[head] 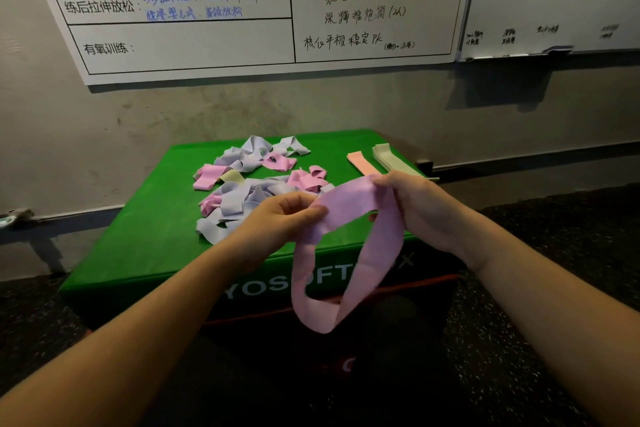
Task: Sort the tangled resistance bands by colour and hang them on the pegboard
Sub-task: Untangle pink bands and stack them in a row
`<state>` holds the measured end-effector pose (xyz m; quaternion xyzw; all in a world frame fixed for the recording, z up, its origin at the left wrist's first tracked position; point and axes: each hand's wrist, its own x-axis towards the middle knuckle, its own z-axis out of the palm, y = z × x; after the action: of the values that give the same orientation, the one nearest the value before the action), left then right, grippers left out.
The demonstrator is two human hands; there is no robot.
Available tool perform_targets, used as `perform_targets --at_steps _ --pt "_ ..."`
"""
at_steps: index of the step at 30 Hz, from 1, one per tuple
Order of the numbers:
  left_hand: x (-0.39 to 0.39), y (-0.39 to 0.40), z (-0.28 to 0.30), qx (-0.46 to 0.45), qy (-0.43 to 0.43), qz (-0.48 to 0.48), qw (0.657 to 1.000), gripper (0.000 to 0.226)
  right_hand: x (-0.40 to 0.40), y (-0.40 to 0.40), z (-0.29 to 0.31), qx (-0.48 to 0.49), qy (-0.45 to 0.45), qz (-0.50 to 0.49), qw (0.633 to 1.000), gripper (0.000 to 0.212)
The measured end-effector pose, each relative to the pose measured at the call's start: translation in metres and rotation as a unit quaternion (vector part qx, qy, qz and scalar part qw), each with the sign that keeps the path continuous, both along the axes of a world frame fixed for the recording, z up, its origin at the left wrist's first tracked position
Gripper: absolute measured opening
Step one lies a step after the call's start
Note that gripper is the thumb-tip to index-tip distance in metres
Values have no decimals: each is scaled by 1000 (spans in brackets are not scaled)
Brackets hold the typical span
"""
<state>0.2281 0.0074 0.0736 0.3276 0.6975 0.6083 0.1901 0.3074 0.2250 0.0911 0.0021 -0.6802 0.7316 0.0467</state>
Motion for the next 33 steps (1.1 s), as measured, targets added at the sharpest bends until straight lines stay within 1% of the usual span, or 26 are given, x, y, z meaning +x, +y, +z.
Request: perform_targets --at_steps 1,3,8,11,13,17,20,22,23,25,27,28,30,32,33 --pt "0 0 -1 11 -14 -1 1000 11 1 1 0 -5 2 11 1000 27" --pt "1 -2 -2 19 -40 0 999 14 3 2 0 -11 -7 24 1000 25" --pt "3 -5 -2 28 -99 -1 995 21 6 -3 -2 -50 -25 -7 998 28" --pt "2 -7 -1 4 -95 4 995 12 8 1 -1 -66 -32 -31 997 26" --pt "3 -9 -1 -20 -101 -8 995 12 9 4 1 -69 -50 -35 996 29" --pt "4 -17 0 -25 -141 -54 988 35 10 6 1 -53 -58 -53 996 34" --pt "3 -24 0 -60 -117 -82 988 48 9 15 2 -81 -55 -67 993 30" --pt "3 -26 0 -84 -108 -85 987 50 11 21 3 -92 -56 -66 992 26" --pt "3 -27 1 -97 -103 -84 986 47 12 22 3 -88 -56 -67 992 24" --pt "4 -25 1 -129 -69 -66 987 31 16 23 4 -53 -42 -73 995 20" --pt "5 -21 -2 -131 -45 6 990 13 18 20 5 -21 6 -81 997 19" --pt "4 -18 -4 -121 -43 54 990 10 20 17 5 -5 32 -81 996 18" --pt "4 -13 -5 -103 -29 139 985 10 24 14 4 67 57 -84 993 16" --pt "4 -10 -3 -74 5 192 979 16 28 12 1 188 62 -91 976 12" --pt "4 -9 -1 -52 17 202 978 21 28 11 -1 245 65 -92 963 11"
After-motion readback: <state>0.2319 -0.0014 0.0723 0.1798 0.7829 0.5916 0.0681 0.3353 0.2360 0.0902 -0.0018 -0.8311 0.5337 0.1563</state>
